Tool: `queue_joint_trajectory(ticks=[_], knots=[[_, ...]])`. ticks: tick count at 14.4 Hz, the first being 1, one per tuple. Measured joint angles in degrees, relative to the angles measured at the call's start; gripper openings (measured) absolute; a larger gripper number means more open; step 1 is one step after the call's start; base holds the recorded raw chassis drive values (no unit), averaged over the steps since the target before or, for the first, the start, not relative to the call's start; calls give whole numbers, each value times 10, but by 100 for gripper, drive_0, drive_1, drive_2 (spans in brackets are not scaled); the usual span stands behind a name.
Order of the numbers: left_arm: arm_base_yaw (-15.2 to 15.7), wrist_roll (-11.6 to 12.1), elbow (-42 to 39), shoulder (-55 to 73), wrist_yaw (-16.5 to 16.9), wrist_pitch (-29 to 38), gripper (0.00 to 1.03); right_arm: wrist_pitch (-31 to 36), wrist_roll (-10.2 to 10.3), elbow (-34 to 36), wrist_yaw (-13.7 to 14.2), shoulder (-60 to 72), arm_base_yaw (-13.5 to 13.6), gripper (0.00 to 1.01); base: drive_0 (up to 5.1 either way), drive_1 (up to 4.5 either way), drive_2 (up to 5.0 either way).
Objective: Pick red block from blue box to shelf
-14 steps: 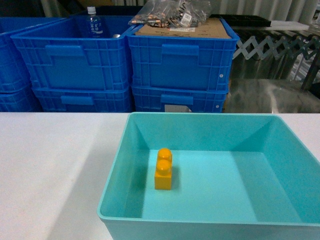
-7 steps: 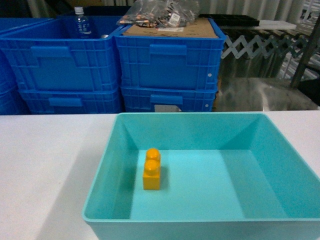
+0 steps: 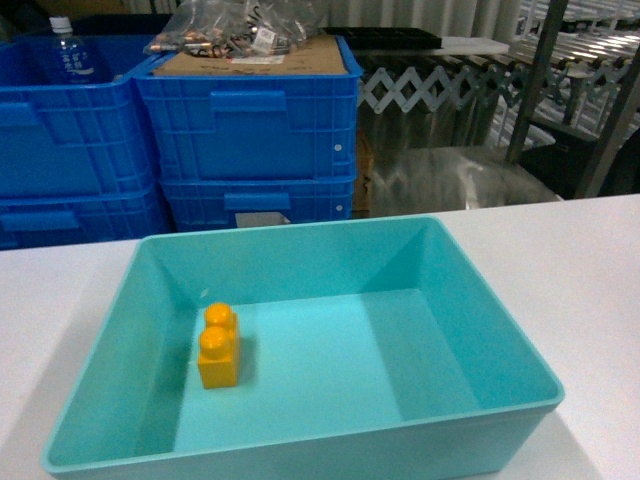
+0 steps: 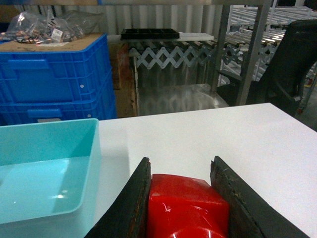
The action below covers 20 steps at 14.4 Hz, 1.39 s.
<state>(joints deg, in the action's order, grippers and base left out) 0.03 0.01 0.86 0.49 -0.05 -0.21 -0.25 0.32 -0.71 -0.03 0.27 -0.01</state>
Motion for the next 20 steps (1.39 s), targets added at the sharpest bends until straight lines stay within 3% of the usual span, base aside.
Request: queue_joint_trajectory(ticks=[20], knots=[[0, 0, 0, 0, 0, 0, 98, 0, 0, 0, 0, 0, 0, 29, -157, -157, -157]])
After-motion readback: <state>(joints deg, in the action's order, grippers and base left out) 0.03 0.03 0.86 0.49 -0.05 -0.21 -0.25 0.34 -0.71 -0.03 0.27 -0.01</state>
